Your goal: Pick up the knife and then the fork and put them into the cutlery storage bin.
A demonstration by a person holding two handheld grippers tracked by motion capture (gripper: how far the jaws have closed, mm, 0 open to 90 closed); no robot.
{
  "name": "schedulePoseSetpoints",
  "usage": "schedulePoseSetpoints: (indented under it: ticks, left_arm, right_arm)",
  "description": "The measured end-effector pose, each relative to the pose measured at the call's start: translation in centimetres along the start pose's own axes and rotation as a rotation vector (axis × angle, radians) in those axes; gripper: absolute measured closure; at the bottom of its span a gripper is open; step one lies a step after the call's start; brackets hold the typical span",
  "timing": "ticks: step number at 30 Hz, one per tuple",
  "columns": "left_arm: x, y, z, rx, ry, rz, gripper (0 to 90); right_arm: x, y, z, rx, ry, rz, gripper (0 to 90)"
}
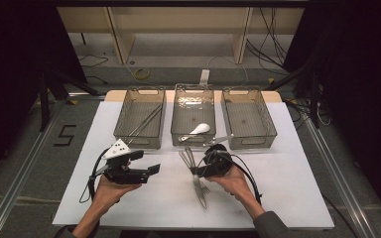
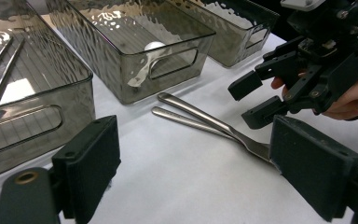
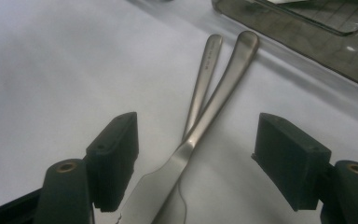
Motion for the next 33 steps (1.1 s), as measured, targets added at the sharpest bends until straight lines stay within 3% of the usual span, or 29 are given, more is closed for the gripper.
schedulePoseSetpoints:
  ticks: [4,9,12,20,26,33]
  left_arm:
    - [-0.3,0.1,0.2,-0.016,-0.009,0.016,15.5]
    - [-0.4,0.0,0.4,0.010,-0.002,0.008,15.5]
    - [-0.4,-0.1,0.5,0.005,-0.004,0.014,15.4]
    - [-0.4,-0.1,0.7,0.005,-0.012,0.016,15.4]
    - [-0.3,-0.1,0.9,0.010,-0.020,0.011,15.4]
    - [-0.4,0.0,0.9,0.014,-0.017,0.011,15.4]
  right_arm:
    - [0.4,0.0,-0.1,0.000,0.011,-0.019,32.7]
    - [0.8,0.0,-0.1,-0.011,0.008,-0.043,34.5]
    - [1.0,0.1,-0.2,-0.030,0.005,-0.055,40.3]
    - [1.7,0.3,-0.2,-0.055,-0.011,-0.098,44.8]
    - [2.4,0.2,0.2,-0.039,-0.015,-0.140,52.1]
    - [2.8,0.2,0.1,-0.058,-0.013,-0.164,59.0]
Point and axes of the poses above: each handheld gripper's, and its own axes: x roughly forward along the jaws, y roughly out of its top, z roughly to its right, the point moved 5 cm from there along x, roughly forward along the jaws
